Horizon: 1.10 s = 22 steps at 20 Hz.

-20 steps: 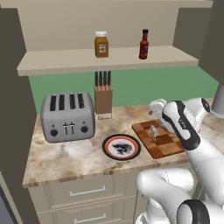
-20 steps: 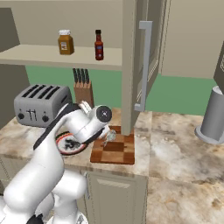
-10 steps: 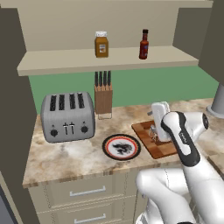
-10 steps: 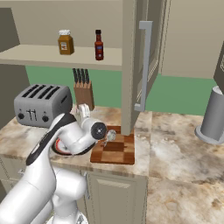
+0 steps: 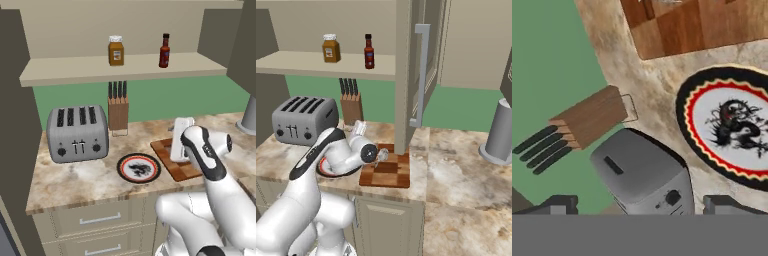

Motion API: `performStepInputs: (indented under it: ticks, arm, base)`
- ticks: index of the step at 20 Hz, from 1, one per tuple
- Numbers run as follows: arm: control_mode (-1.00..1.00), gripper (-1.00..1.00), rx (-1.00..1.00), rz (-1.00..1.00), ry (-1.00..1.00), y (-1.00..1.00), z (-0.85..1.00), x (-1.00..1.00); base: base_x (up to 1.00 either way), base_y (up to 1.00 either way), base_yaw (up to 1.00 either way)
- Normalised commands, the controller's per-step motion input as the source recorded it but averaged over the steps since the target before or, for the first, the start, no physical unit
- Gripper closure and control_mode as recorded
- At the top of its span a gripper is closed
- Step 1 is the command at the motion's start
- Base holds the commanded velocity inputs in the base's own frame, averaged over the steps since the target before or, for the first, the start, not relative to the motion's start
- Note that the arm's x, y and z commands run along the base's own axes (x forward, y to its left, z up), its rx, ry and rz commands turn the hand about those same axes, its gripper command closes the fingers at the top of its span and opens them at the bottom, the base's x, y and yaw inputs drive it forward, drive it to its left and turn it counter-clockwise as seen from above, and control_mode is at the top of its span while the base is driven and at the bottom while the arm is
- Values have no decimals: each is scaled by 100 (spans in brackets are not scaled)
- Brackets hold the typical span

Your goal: Pick the fish from the plate and place it on the cutting board. Then pick the condiment bottle from the cabinet and place it next to the cutting board.

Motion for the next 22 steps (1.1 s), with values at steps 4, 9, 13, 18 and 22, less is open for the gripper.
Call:
performStepInputs:
  ticks: [4, 9, 13, 18, 22]
  arm:
    - [-100, -100, 44, -8, 21, -6, 10, 25]
    - [-100, -100, 41, -2, 14, -19, 7, 19]
    - [-100, -100, 28, 0, 11, -32, 1, 8]
    - [-100, -100, 17, 0, 0, -20, 0, 1]
    - [-100, -100, 10, 0, 0, 0, 9, 0]
  base:
    - [0, 0, 0]
    - [0, 0, 0]
    - [0, 0, 0]
    - [0, 0, 0]
    - [0, 0, 0]
